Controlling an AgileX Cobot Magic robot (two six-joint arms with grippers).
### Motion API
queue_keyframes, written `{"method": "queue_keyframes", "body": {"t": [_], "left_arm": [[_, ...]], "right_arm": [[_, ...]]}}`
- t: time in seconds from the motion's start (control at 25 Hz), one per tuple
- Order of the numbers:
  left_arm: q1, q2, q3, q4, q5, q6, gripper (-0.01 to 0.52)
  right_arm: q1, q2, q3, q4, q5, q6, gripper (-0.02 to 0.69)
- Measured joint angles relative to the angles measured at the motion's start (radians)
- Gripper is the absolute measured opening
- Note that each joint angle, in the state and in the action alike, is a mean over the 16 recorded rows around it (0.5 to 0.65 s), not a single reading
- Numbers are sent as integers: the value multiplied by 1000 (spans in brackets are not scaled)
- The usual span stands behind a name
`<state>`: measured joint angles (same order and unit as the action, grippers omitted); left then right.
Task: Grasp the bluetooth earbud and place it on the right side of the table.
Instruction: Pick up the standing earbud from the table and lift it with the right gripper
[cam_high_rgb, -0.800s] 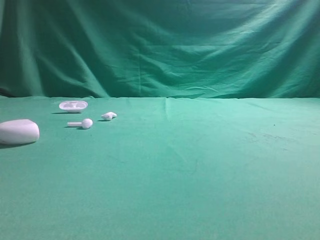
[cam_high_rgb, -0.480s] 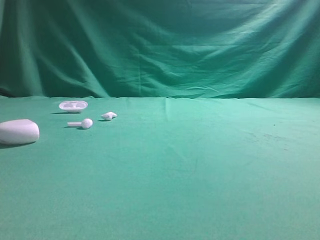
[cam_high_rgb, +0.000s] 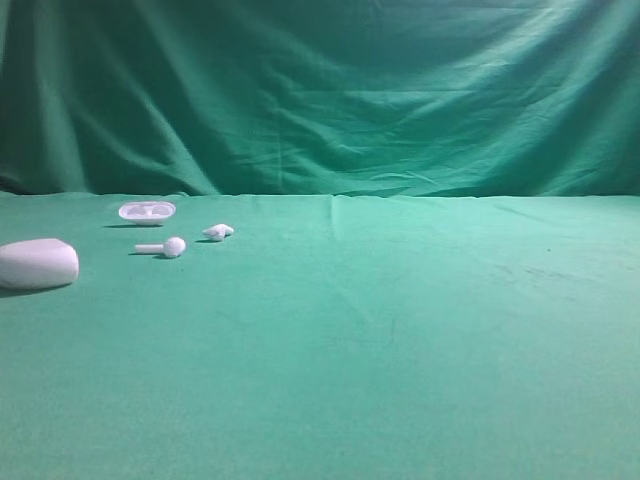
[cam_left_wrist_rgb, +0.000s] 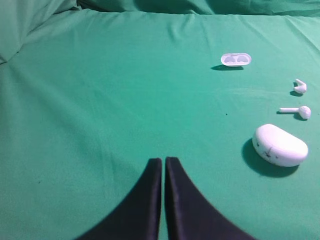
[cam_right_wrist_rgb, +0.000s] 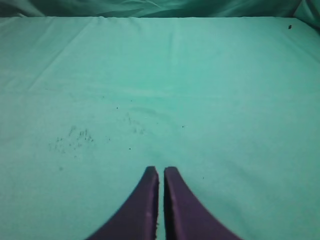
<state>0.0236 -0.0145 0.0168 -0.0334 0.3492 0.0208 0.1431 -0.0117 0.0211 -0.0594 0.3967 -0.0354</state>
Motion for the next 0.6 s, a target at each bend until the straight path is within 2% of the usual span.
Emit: {"method": "queue_keyframes", "body": {"t": [0.16, 0.6], "left_arm": [[0, 0, 0, 0, 0, 0, 0], [0, 0, 0, 0, 0, 0, 0]], "right_arm": [[0, 0, 2, -11, -92, -5, 0], [0, 22, -28, -25, -481, -6, 0]]}}
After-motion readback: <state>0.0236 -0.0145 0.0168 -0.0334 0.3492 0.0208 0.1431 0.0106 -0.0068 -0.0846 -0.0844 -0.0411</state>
